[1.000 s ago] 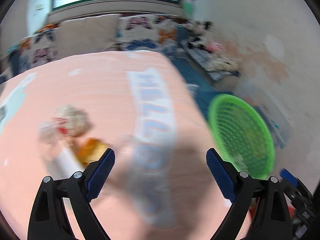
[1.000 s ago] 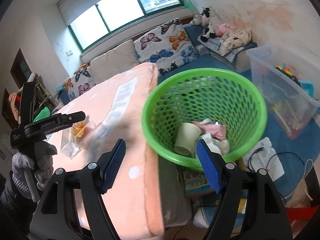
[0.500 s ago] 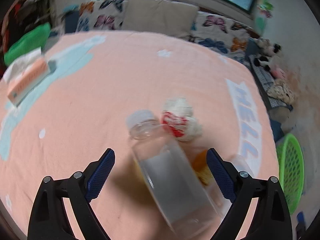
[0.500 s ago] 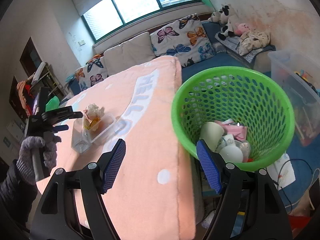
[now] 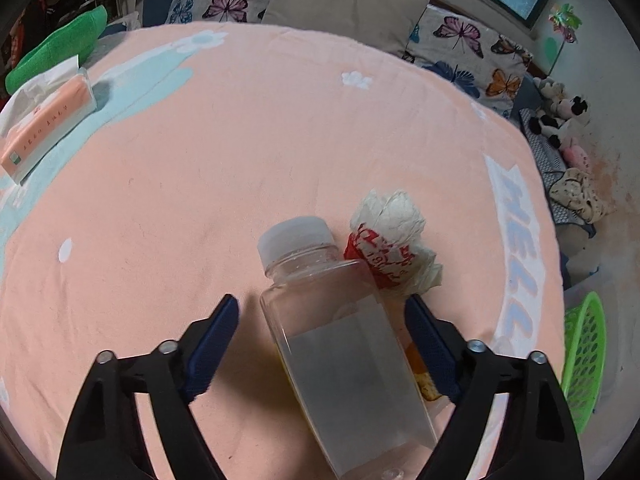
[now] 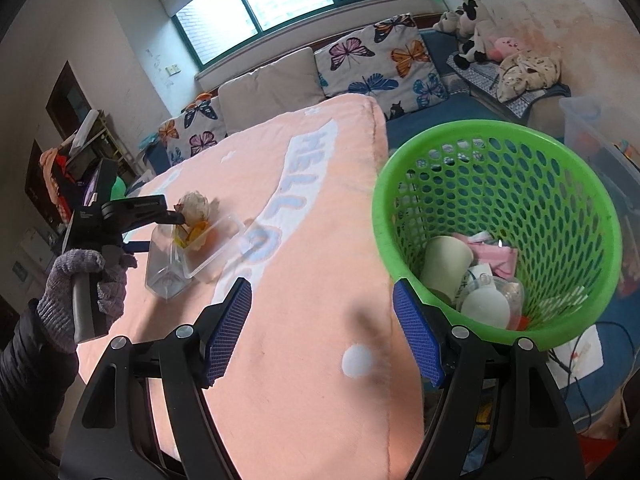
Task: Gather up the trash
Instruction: 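Grasp the clear rectangular plastic box with the right tool while the left tool holds the bottle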
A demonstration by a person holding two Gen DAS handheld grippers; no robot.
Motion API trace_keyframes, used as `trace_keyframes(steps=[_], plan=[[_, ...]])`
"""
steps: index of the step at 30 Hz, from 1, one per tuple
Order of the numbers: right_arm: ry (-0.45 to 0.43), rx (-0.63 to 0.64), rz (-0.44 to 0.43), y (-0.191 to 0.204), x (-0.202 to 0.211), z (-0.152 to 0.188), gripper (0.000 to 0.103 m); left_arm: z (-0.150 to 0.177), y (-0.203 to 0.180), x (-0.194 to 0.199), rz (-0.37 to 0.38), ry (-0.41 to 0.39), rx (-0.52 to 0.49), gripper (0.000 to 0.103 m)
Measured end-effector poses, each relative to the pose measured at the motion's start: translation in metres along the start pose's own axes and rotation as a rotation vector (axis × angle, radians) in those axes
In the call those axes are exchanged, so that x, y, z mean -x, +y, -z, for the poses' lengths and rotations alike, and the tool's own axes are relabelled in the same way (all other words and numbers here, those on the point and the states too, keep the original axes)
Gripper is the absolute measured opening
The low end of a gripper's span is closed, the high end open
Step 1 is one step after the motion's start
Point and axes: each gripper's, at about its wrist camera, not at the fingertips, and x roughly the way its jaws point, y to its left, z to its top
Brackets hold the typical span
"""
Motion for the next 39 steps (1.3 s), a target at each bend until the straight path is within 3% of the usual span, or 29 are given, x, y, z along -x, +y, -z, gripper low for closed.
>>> trace_keyframes(steps=[4, 6, 20, 28, 39], plan=[[0.006, 0.008, -0.006, 0.004, -0.005, -0.001, 0.073, 0.002, 0.003, -0.005, 0.010, 0.022, 0.007, 0.076], [0.010, 0.009, -0.011, 0.004, -0.007, -0.003, 0.073, 0.002, 0.003, -0.005, 0.033, 0.026, 0.002, 0.069], [0.077, 0.007, -0.079, 0.037, -0.039, -0.017, 0.073, 0.014, 0.021, 0.024, 0.121, 0.020, -0.067, 0.066], [0.182, -0.024, -0.124, 0.073, -0.076, -0.034, 0.073, 0.020, 0.039, 0.048, 0.164, -0.014, -0.119, 0.065], [0.327, -0.181, -0.073, 0.099, -0.131, -0.063, 0.072, 0.026, 0.060, 0.059, 0.237, -0.023, -0.156, 0.065]])
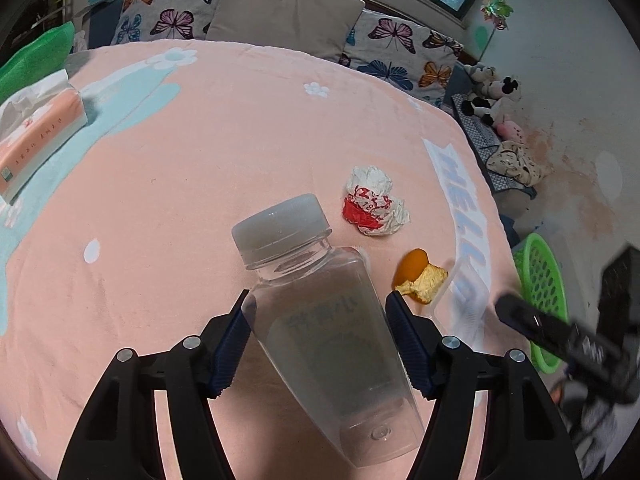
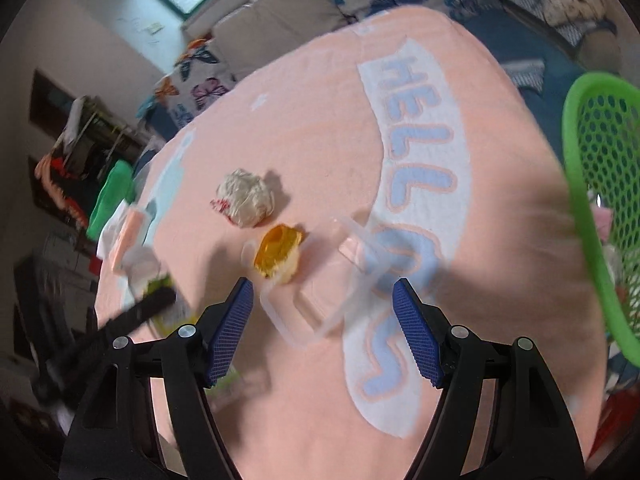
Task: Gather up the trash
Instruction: 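Grasp the clear rectangular plastic box with the right tool while the left tool holds the bottle, then carry the plastic box over the green basket and open the right tool while the left tool holds the bottle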
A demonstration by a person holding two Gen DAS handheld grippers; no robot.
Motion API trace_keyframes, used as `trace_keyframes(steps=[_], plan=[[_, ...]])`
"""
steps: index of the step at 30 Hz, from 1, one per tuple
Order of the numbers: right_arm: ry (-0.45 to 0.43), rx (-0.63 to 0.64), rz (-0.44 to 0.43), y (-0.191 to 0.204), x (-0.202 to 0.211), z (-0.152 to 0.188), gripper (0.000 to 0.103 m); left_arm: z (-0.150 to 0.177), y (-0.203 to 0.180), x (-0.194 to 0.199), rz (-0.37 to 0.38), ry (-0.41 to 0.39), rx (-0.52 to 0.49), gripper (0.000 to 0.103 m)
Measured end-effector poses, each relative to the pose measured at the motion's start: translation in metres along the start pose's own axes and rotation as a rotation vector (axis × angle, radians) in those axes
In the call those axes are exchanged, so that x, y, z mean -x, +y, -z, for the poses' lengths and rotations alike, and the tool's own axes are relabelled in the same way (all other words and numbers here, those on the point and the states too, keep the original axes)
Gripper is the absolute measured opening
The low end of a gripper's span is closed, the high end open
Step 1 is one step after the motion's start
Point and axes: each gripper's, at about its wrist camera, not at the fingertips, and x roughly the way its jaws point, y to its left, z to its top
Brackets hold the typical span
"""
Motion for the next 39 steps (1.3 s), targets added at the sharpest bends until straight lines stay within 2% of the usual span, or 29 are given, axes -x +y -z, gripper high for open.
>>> trace_keyframes(steps=[8, 20, 22, 24, 32, 39], plan=[[0.041, -0.094, 0.105, -0.003, -0.024, -0.020, 0.071, 0.002, 0.007, 0.003, 0.053, 0.000, -0.015, 0.064], [0.080, -0.136, 0.151, -0.004, -0.043, -0.025, 0.066, 0.006, 0.009, 0.005, 0.089, -0.003, -0.023, 0.064], [0.077, -0.120, 0.165, -0.003, -0.042, -0.026, 0.061, 0.006, 0.009, 0.005, 0.088, -0.004, -0.024, 0.064], [0.074, -0.110, 0.166, -0.002, -0.040, -0.024, 0.061, 0.007, 0.009, 0.006, 0.089, -0.005, -0.019, 0.064], [0.014, -0.040, 0.135, 0.003, -0.014, -0.015, 0.060, 0.012, 0.003, 0.014, 0.094, -0.016, -0.025, 0.064], [-0.104, 0.099, 0.130, 0.012, 0.026, 0.003, 0.059, 0.013, -0.007, 0.026, 0.108, -0.043, -0.039, 0.064]])
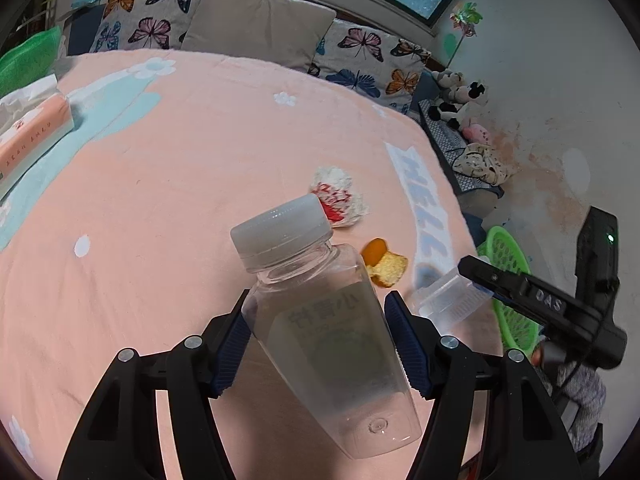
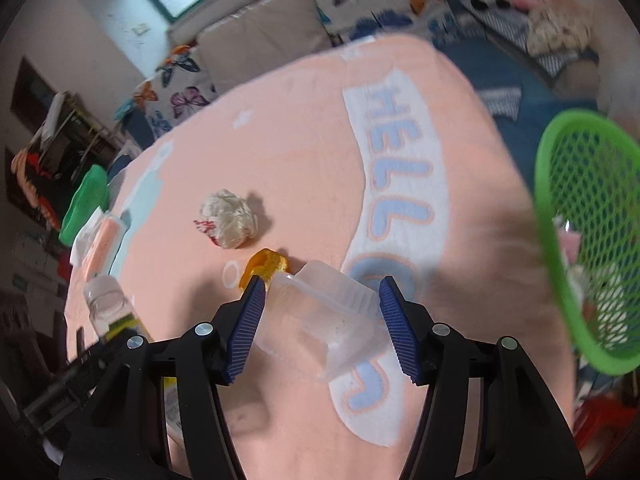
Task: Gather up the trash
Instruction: 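Carry the plastic box over the green basket and open the right tool while the left tool holds the bottle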
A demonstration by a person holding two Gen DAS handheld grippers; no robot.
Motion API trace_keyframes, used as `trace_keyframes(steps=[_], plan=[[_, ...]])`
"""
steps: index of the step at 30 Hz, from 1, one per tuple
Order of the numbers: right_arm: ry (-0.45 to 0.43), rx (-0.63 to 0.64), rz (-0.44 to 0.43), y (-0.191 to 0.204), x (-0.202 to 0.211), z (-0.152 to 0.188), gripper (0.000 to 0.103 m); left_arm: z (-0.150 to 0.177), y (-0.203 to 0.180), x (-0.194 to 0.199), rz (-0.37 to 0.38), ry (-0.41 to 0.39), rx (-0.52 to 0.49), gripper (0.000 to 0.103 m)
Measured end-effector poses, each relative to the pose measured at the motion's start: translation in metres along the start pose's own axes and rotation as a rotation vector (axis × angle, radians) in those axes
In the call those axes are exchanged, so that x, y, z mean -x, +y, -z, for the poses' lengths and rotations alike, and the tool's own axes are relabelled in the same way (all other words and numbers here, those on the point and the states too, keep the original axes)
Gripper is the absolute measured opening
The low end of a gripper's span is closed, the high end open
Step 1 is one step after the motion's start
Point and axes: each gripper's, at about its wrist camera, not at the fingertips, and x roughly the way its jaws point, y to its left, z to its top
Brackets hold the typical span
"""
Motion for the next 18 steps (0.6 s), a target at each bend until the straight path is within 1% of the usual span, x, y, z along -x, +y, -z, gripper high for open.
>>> trace_keyframes(steps=[4, 8, 12, 18], plan=[[-0.062, 0.072, 0.015, 0.000, 0.019, 0.008, 0.059, 0.001, -0.012, 0.005, 0.011, -0.013, -0.013, 0.063], [-0.098, 0.099, 0.011, -0.008, 0.035, 0.011, 0.059, 0.001, -0.028, 0.008, 0.024, -0.021, -0.037, 0.063], [-0.121, 0.095, 0.008, -0.022, 0.048, 0.010, 0.059, 0.001, -0.045, 0.010, 0.041, -0.036, -0.067, 0.063], [-0.151, 0.048, 0.035, -0.060, 0.068, 0.007, 0.059, -0.004, -0.074, 0.004, 0.077, -0.034, -0.108, 0.063]])
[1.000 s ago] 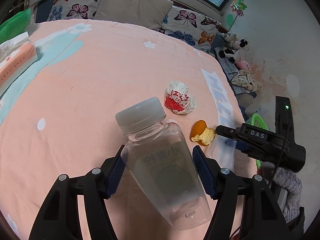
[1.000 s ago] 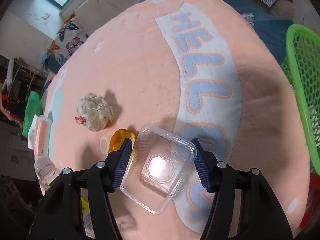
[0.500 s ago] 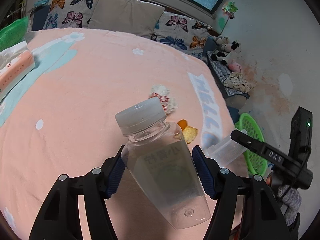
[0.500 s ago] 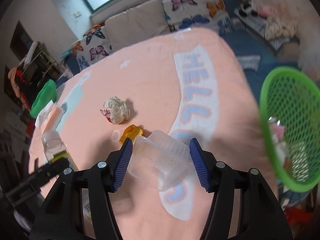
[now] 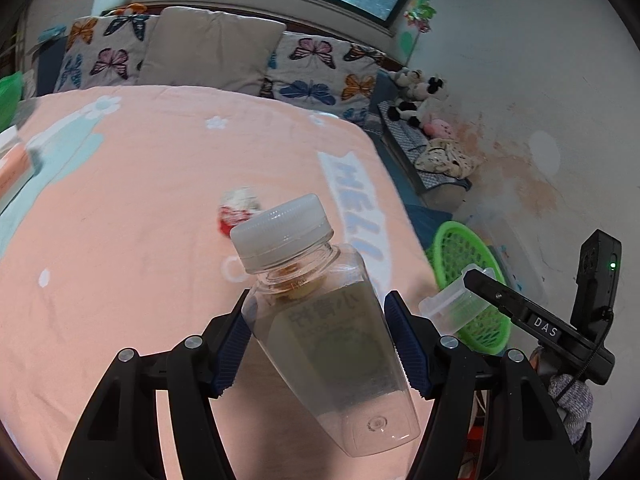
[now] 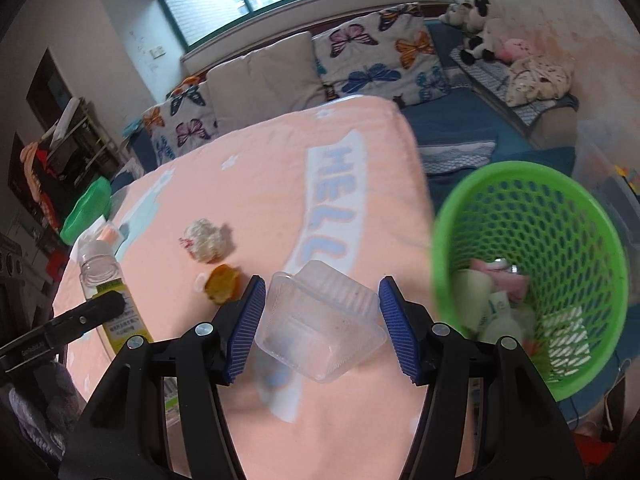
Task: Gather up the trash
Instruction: 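Carry the plastic box over the green basket and open the right tool while the left tool holds the bottle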
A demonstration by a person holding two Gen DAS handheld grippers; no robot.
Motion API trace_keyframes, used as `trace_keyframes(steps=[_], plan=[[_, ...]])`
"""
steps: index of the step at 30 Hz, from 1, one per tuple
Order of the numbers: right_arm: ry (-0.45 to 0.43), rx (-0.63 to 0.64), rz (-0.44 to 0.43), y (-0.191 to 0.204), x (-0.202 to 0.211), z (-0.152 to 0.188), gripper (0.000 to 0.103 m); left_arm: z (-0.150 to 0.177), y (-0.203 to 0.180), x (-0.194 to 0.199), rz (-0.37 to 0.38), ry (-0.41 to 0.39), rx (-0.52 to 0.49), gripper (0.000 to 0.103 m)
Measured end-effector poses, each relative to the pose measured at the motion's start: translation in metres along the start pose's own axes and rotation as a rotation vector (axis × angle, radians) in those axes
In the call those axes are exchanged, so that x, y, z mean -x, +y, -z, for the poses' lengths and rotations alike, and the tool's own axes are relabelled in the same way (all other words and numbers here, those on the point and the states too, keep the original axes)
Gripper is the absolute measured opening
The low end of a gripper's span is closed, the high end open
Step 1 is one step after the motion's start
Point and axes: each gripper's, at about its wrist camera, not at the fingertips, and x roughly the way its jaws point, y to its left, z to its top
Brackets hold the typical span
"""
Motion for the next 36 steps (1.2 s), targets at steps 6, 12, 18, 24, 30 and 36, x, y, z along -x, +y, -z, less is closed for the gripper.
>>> trace_keyframes(steps=[6, 12, 18, 24, 30, 36], plan=[[-0.034, -0.037, 0.043, -0.038, 0.019, -0.001, 0.059, -0.005, -0.030, -0.015, 0.041, 0.008, -0.046, 0.063], [-0.062, -0.071, 0.107, -0.080, 0.030, 0.000, 0.059, -0.009, -0.062, -0.027, 0.079, 0.015, -0.092, 0.063], [-0.067, -0.101, 0.171, -0.118, 0.030, 0.003, 0.059, -0.016, -0.089, -0.040, 0.113, 0.022, -0.122, 0.063], [-0.058, -0.124, 0.208, -0.145, 0.022, 0.008, 0.060, -0.022, -0.113, -0.053, 0.132, 0.028, -0.150, 0.063], [-0.062, -0.154, 0.220, -0.168, 0.018, 0.011, 0.063, -0.030, -0.139, -0.068, 0.152, 0.023, -0.180, 0.063], [-0.080, -0.178, 0.226, -0.182, 0.026, 0.017, 0.067, -0.034, -0.163, -0.082, 0.168, 0.021, -0.218, 0.063]])
